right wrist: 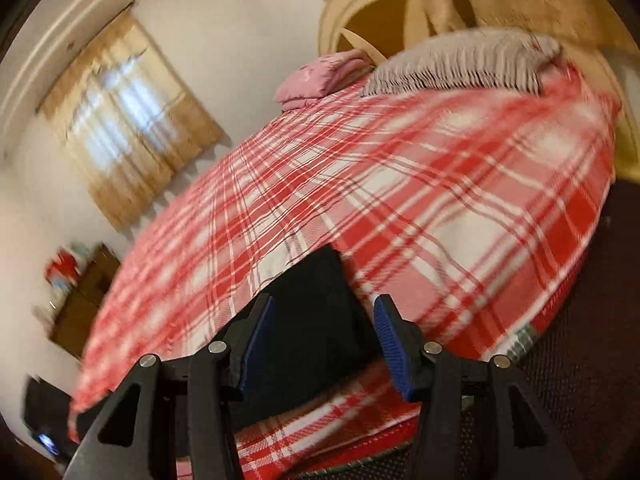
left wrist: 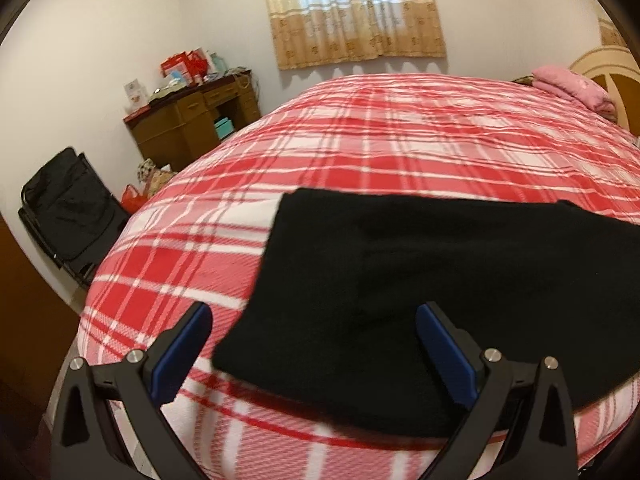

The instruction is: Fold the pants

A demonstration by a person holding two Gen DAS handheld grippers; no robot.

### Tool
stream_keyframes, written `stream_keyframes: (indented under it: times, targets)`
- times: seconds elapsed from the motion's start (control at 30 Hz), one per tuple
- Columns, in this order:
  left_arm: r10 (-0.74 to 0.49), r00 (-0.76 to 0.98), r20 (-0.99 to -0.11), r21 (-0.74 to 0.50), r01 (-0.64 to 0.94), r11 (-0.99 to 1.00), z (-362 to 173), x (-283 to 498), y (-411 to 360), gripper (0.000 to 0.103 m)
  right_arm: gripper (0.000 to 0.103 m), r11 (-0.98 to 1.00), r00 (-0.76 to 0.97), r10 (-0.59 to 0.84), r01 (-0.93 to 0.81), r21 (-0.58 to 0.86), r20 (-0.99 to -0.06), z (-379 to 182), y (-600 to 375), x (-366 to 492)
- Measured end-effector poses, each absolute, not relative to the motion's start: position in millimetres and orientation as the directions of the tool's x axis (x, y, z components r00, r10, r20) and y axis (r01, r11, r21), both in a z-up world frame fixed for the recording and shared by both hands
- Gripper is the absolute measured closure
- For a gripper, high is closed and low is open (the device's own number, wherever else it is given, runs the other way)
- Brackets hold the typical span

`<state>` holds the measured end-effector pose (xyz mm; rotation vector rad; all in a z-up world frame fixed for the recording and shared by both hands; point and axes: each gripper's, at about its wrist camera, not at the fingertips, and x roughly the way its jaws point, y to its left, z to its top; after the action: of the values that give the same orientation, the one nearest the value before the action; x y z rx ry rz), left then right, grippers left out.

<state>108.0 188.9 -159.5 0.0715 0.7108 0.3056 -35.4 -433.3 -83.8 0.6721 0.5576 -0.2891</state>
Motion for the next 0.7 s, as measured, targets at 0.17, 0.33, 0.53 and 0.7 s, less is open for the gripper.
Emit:
stream_keyframes:
  times: [0.17, 0.33, 0.53, 0.7]
  targets:
    - [0.275, 0.722, -0.635, 0.108, -0.269, 0.957, -162, 106, 201, 0.000, 0.050, 0.729, 0.814, -0.013, 0.405, 0.552, -0.580, -96, -435, -35]
    - [0.297, 0.724, -0.623, 0.143, -0.268, 0.953, -160, 106, 198, 0.000, 0.050, 0.728, 0.798, 0.001, 0.412, 0.547, -0.603, -106, -433, -32]
    - [0.249, 0.735, -0.631, 0.064, -0.270, 0.961, -165, 105, 209, 0.000, 0.050, 0.708, 0.821, 0.044, 0.376, 0.597, -0.569, -113, -435, -33]
    - [0.253, 0.747, -0.615, 0.070, -0.268, 0.961, -166, 104, 207, 0.000, 0.067, 0.703, 0.856, 0.037, 0.345, 0.622, -0.516, -124, -435, -33]
